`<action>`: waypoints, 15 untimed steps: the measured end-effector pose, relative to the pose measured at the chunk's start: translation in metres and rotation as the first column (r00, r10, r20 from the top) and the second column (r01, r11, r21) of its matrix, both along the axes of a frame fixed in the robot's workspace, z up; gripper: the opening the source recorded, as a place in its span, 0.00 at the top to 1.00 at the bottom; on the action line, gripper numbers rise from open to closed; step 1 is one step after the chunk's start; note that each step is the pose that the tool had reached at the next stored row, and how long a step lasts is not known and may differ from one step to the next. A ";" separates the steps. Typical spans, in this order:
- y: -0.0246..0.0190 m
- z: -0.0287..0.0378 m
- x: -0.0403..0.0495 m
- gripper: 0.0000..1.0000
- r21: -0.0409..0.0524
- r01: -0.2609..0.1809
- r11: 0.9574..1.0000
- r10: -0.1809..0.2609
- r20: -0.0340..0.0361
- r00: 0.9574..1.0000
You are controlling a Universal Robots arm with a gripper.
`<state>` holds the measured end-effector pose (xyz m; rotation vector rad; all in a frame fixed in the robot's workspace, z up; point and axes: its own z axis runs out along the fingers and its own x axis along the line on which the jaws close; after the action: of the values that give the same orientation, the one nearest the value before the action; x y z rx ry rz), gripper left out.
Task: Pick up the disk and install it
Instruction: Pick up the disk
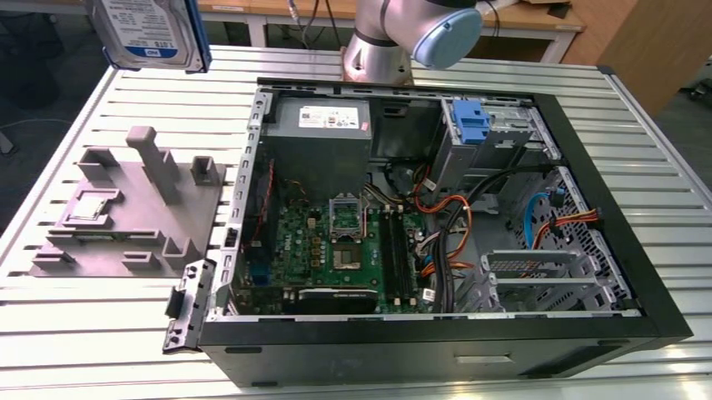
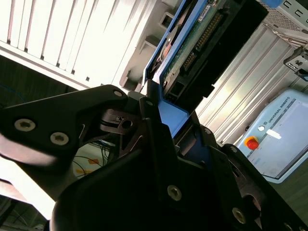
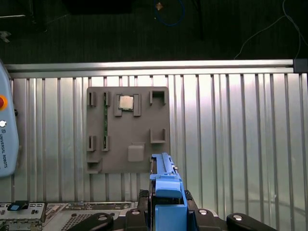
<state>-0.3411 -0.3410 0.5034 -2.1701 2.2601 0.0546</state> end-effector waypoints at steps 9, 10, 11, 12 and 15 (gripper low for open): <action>0.0000 0.0000 0.0022 0.64 0.000 0.000 1.000 0.000 0.000 1.000; 0.0000 0.0000 0.0028 0.64 0.000 0.000 1.000 0.000 0.000 1.000; 0.0000 0.0000 0.0033 0.64 0.000 0.000 1.000 0.000 0.000 1.000; 0.0000 0.0000 0.0037 0.64 0.000 0.000 1.000 0.000 0.000 1.000; 0.0000 0.0000 0.0046 0.64 0.000 0.000 1.000 0.000 0.000 1.000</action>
<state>-0.3365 -0.3410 0.5033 -2.1700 2.2601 0.0546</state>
